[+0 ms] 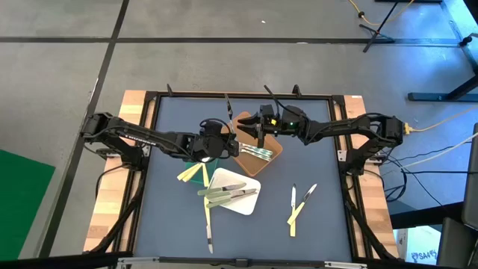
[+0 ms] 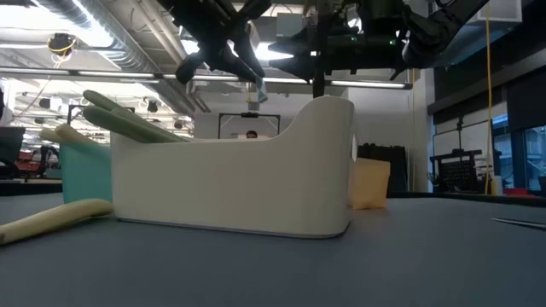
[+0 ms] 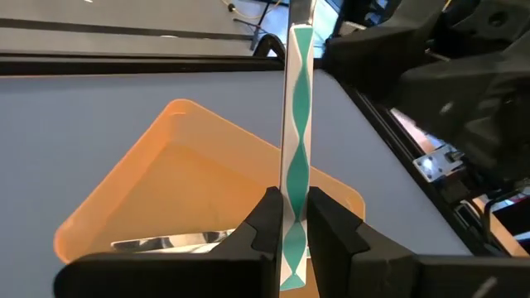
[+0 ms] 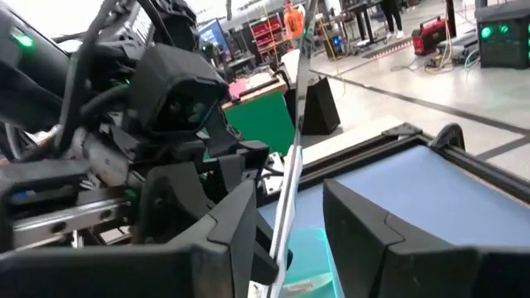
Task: Sort silverware by color (type)
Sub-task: Put the blue table knife into the orange bin
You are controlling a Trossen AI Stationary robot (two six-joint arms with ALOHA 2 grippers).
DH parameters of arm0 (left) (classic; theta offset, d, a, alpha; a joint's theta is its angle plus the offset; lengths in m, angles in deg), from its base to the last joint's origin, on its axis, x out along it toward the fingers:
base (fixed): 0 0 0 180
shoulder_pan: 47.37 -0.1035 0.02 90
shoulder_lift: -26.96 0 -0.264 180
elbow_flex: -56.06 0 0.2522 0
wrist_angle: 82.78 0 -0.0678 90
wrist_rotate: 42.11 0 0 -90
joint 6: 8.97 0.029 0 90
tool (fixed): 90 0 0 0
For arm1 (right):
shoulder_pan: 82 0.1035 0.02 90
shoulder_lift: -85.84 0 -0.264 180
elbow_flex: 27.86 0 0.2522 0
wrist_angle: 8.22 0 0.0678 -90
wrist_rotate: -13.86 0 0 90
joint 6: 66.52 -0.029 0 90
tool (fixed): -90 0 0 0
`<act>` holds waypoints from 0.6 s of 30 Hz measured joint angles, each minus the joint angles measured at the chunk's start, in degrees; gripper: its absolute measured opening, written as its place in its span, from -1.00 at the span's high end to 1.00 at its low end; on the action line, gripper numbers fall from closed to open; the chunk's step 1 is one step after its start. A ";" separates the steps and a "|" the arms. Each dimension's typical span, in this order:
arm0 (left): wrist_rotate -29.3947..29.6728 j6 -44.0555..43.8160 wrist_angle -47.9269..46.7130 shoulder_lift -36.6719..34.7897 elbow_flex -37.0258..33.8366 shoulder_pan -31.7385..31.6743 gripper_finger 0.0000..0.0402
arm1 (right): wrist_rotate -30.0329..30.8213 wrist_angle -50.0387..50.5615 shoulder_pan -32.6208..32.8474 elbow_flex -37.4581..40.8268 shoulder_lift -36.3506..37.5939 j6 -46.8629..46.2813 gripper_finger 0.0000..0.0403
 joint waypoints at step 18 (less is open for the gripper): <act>0.04 0.94 4.71 0.76 0.00 -0.11 0.84 | 11.98 1.21 4.89 0.04 -0.64 4.13 0.36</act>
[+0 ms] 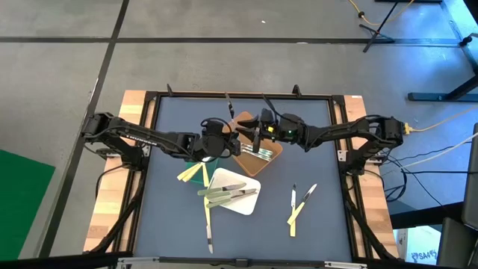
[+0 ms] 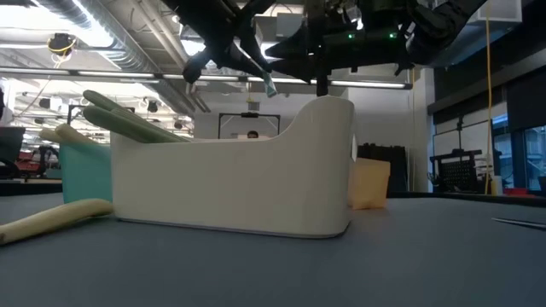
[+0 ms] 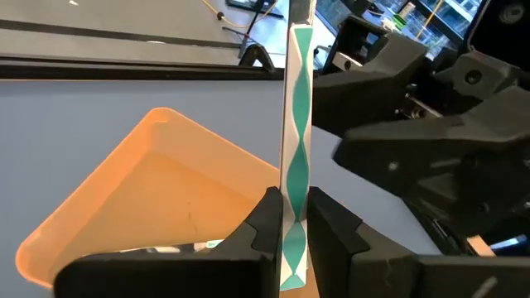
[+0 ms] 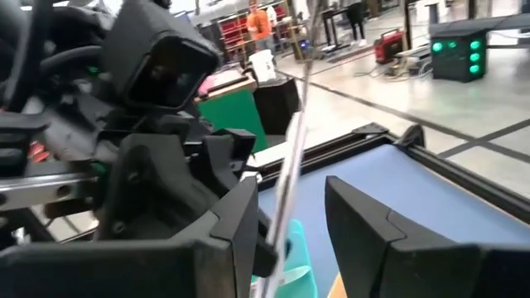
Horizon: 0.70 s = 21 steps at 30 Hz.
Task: Sort silverware by color (type)
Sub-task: Put the blue table knife into the orange bin
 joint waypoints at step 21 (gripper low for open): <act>-0.31 4.36 10.44 4.28 0.00 0.68 0.84 | -3.78 0.07 -0.02 0.00 0.02 -0.42 0.36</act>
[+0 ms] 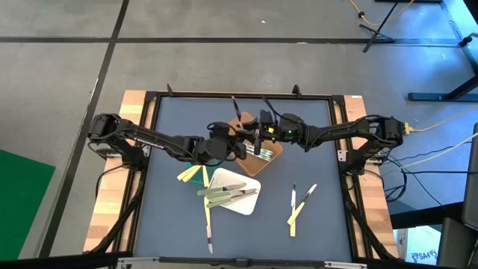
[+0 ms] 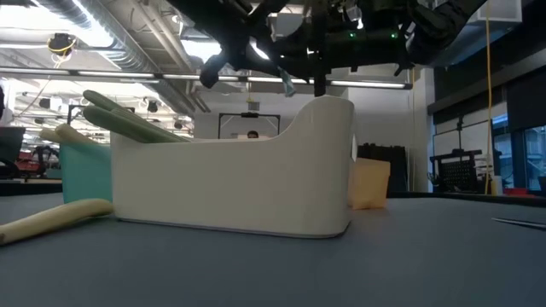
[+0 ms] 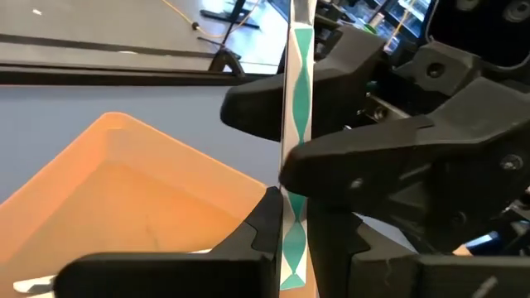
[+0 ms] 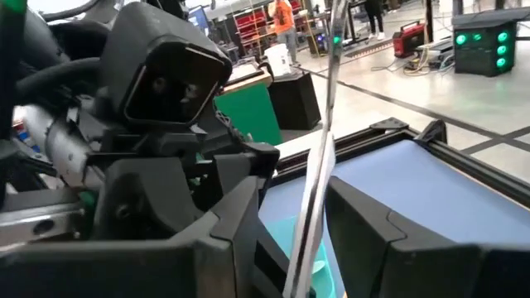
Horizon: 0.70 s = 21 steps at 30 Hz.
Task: Sort silverware by color (type)
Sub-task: Put the blue table knife into the orange bin
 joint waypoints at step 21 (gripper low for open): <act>-0.28 1.98 0.74 0.25 0.00 1.14 0.84 | -0.80 1.07 -0.06 0.00 0.02 0.00 0.64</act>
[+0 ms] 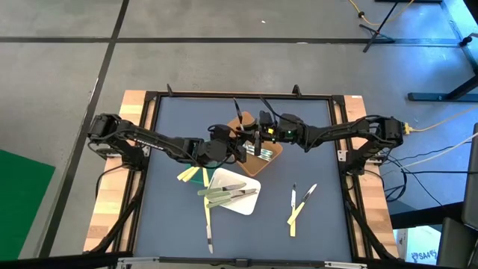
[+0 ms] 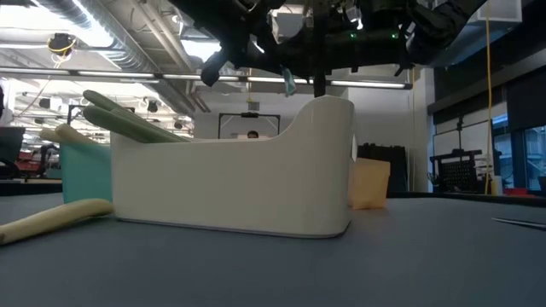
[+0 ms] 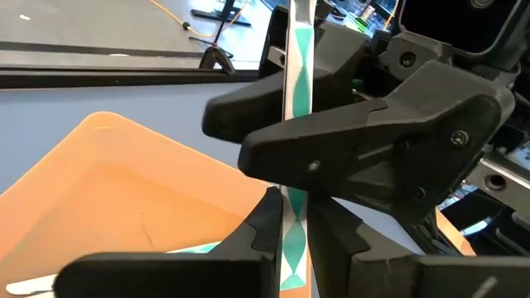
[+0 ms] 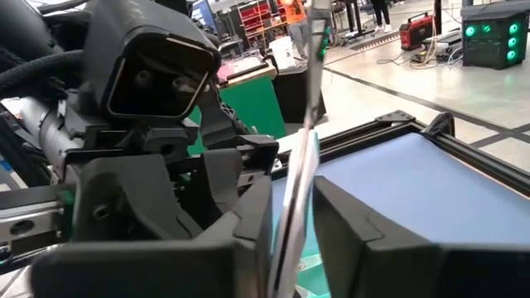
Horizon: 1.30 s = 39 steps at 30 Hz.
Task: Sort silverware by color (type)
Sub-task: Put the blue table knife into the orange bin
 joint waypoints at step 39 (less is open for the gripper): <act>-2.91 -0.02 -0.49 0.00 0.00 -1.01 0.44 | -0.52 0.09 -0.04 0.00 0.00 0.87 0.98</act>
